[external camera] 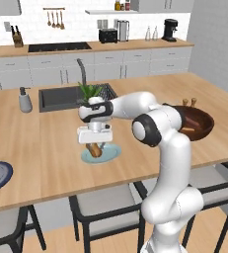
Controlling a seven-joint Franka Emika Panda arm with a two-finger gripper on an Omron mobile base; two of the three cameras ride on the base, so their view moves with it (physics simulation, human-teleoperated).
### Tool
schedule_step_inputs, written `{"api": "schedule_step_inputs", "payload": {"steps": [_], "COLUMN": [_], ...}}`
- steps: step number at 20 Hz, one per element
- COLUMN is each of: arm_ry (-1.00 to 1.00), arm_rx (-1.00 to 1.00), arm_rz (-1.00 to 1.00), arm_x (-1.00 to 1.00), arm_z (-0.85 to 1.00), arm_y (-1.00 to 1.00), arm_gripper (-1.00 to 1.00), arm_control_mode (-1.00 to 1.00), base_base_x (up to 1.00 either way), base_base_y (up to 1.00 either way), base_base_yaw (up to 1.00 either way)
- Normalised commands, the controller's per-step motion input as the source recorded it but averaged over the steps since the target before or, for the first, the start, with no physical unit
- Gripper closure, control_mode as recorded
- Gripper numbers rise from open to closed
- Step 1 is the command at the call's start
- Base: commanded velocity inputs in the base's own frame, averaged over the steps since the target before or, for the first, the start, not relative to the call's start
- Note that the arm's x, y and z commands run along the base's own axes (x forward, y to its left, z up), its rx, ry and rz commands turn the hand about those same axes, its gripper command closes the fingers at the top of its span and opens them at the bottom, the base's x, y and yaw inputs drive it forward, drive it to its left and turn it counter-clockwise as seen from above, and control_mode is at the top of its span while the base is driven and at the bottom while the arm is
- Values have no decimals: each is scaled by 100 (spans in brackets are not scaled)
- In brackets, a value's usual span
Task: Place one bun and one sausage from the bowl on each plate.
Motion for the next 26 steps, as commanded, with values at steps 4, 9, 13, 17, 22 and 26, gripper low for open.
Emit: {"api": "schedule_step_inputs", "payload": {"steps": [4, 9, 13, 17, 22, 26], "arm_ry": [2, -2, 0, 0, -1, -47], "arm_rx": [0, 0, 0, 0, -11, -4], "arm_rz": [0, -1, 0, 0, 0, 2], "arm_x": [-36, -37, -4, 0, -12, -65], "arm_z": [-1, 0, 0, 4, 65, 50], "arm_y": [6, 13, -8, -5, 0, -53], "arm_gripper": [100, 100, 100, -100, -100, -100], "arm_control_mode": [-100, -100, -100, -100, -100, -100], "base_base_x": [0, 0, 0, 0, 0, 0], "base_base_y": [0, 0, 0, 0, 0, 0], "base_base_yaw": [0, 0, 0, 0, 0, 0]}}
